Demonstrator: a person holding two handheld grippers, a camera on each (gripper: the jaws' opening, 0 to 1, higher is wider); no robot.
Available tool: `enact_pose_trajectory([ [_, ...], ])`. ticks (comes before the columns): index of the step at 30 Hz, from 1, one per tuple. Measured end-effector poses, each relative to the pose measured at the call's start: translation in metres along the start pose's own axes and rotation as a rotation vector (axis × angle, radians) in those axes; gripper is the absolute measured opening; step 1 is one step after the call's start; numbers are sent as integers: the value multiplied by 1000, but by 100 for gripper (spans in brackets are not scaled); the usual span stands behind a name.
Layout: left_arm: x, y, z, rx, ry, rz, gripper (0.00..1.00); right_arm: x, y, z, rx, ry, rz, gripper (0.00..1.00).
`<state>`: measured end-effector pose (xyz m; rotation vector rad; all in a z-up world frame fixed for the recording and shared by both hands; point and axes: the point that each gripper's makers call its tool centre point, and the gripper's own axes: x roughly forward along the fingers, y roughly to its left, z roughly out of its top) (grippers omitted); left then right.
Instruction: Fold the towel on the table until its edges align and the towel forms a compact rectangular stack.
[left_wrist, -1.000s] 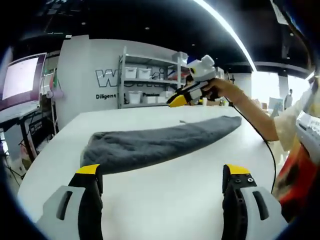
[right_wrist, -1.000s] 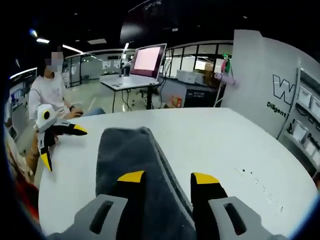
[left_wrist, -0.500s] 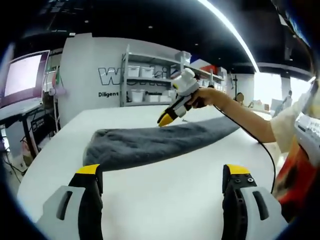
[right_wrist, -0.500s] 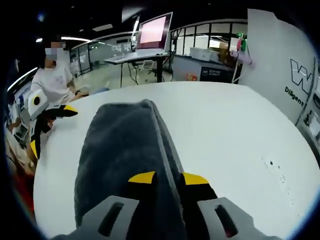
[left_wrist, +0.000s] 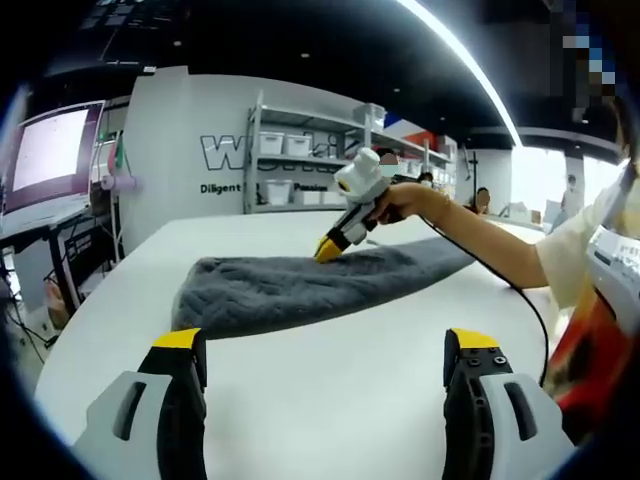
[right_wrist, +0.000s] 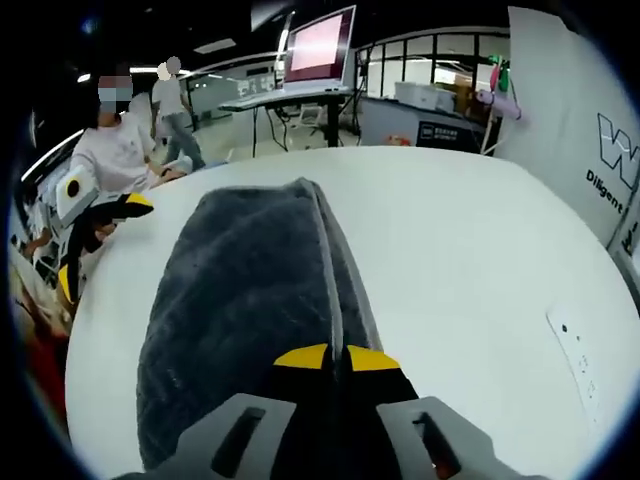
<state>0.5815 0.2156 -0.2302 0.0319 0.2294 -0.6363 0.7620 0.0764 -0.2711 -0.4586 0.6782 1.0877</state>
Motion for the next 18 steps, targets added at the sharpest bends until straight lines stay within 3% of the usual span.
enact_pose_trajectory([
  [18, 0, 1, -2, -14, -1, 3, 96, -8, -25, 24, -63, -61, -121, 1],
])
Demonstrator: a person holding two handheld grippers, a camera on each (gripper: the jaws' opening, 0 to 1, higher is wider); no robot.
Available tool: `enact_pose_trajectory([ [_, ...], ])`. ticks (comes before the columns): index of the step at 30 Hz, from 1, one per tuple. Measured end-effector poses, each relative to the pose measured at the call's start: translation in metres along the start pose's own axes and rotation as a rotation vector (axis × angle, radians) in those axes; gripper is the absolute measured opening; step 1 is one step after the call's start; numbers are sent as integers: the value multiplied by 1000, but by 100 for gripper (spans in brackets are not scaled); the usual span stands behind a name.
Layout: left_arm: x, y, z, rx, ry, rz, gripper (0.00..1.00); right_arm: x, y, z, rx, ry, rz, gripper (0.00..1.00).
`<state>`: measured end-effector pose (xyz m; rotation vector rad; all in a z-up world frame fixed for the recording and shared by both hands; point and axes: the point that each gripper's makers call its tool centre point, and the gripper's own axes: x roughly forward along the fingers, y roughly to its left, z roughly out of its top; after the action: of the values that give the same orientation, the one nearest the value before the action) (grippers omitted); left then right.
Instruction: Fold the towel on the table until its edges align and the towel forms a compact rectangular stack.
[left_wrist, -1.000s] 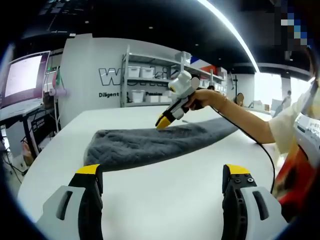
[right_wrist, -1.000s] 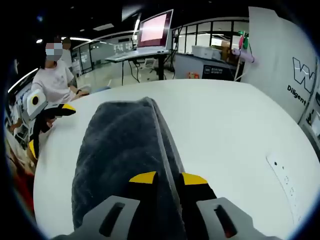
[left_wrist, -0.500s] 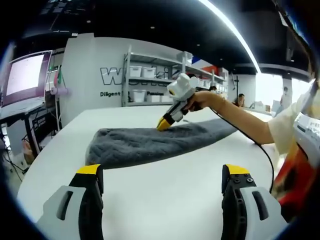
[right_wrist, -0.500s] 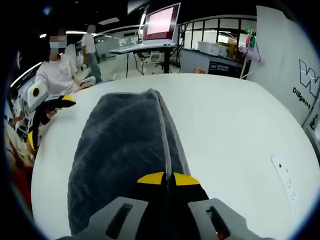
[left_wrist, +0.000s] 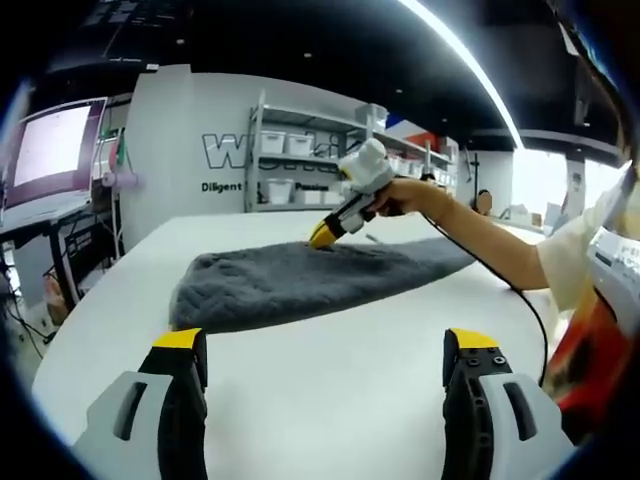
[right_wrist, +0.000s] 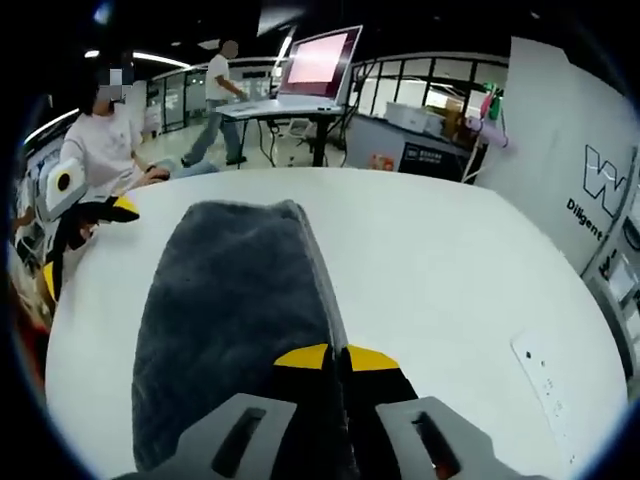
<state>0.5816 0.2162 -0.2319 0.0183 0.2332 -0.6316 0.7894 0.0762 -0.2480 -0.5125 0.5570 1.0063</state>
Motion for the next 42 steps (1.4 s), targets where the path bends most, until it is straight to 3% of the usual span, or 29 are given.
enact_pose_trajectory([
  [9, 1, -1, -1, -8, 2, -4, 96, 15, 5, -17, 12, 63, 18, 8],
  [17, -1, -2, -3, -17, 3, 0, 96, 4, -8, -17, 55, 62, -52, 34],
  [26, -4, -9, -5, -28, 17, -10, 96, -26, -14, -8, 118, 23, -112, 68],
  [36, -13, -17, 1, -33, 2, -13, 97, -53, -2, -24, 216, 9, -113, 99],
  [42, -16, -19, 1, -44, 0, -7, 97, -90, 3, -40, 258, -24, -127, 99],
])
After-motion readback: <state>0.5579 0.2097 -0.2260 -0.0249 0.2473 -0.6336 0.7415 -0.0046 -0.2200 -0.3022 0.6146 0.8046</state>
